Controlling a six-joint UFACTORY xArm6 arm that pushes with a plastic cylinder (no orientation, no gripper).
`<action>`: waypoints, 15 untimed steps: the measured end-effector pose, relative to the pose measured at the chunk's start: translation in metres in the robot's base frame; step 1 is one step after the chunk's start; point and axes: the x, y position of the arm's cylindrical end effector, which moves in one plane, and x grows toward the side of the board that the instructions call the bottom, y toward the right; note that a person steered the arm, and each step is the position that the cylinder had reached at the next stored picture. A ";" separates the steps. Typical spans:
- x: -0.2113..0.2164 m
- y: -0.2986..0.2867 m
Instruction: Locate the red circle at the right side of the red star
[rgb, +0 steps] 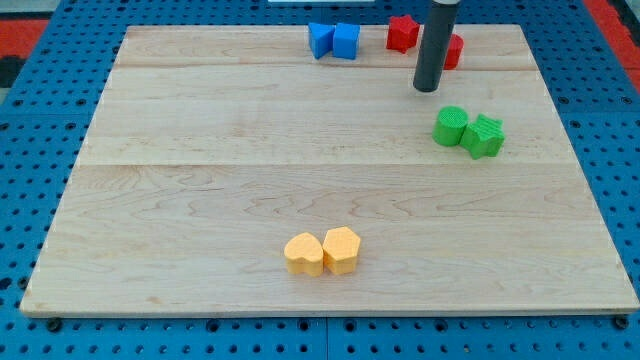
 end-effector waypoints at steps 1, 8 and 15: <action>-0.023 0.008; -0.043 0.033; -0.037 0.056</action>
